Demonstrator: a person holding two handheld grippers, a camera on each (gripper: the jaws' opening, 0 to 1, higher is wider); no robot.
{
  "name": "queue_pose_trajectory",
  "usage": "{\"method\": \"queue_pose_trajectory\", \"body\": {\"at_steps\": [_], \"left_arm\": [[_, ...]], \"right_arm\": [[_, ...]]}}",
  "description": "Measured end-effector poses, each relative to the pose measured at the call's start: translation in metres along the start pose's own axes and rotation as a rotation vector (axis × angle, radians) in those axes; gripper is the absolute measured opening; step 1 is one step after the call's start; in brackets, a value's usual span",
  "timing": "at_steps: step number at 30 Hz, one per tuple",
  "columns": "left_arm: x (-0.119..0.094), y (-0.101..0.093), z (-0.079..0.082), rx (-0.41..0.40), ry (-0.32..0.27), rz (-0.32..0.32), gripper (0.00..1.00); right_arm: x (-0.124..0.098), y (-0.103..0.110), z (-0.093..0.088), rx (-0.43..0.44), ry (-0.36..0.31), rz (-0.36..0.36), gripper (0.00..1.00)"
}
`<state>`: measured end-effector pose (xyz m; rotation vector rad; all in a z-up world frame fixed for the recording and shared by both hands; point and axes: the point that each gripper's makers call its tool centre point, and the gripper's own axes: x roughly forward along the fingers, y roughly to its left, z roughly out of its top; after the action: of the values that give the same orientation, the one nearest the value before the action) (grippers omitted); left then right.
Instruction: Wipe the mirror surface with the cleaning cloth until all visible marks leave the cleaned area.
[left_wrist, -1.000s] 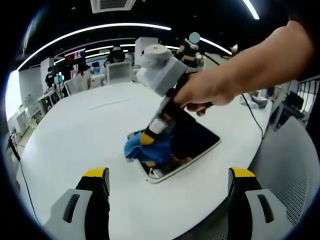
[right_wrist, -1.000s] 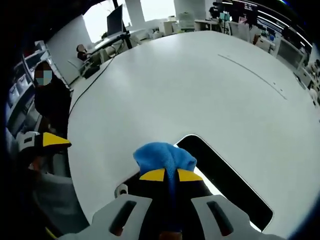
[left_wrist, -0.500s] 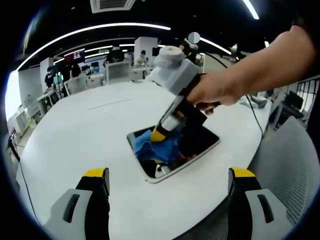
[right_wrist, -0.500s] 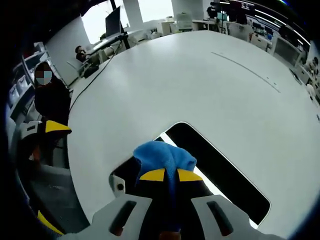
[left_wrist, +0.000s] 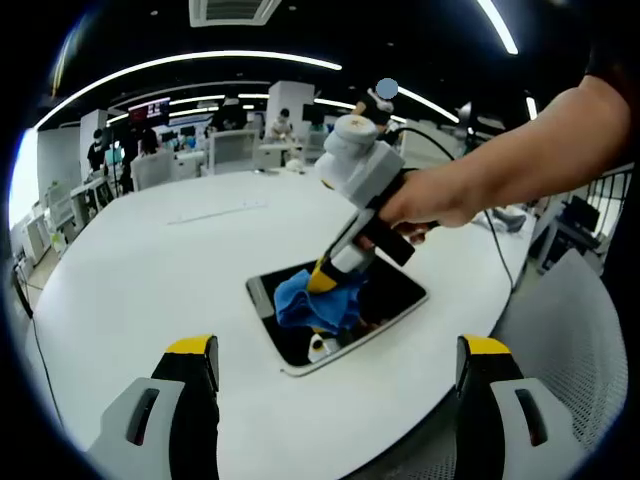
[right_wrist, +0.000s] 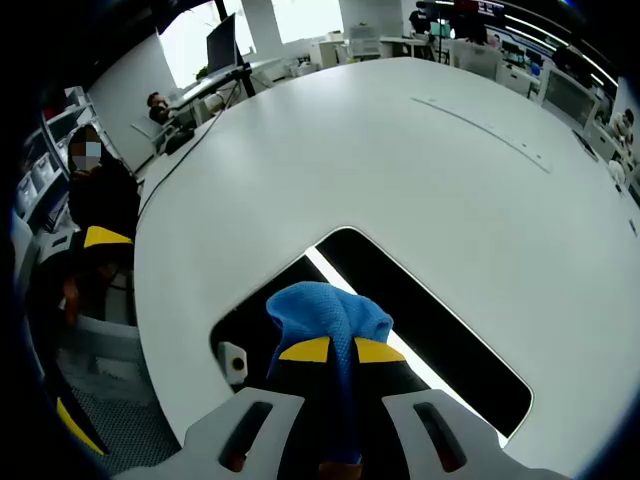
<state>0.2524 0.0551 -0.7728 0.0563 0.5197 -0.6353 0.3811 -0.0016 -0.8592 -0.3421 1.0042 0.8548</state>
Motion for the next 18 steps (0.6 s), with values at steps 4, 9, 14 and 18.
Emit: {"method": "queue_pose_trajectory", "body": {"at_steps": [4,9,14,18], "left_arm": [[-0.003,-0.002,0.006,-0.039,-0.022,-0.030,0.99],[-0.001,-0.003,0.000,-0.046,-0.018,-0.042,0.99],[0.000,-0.006,0.000,0.017,-0.025,-0.043,0.99],[0.002,-0.004,-0.007,0.064,-0.001,-0.041,0.99]], "right_arm": [[-0.003,-0.001,-0.003,-0.001,0.000,0.000,0.02],[-0.008,-0.004,-0.007,0.001,0.004,-0.005,0.02],[-0.013,-0.008,-0.013,0.010,0.008,-0.014,0.02],[-0.019,-0.011,-0.017,0.011,0.010,-0.018,0.02]]}}
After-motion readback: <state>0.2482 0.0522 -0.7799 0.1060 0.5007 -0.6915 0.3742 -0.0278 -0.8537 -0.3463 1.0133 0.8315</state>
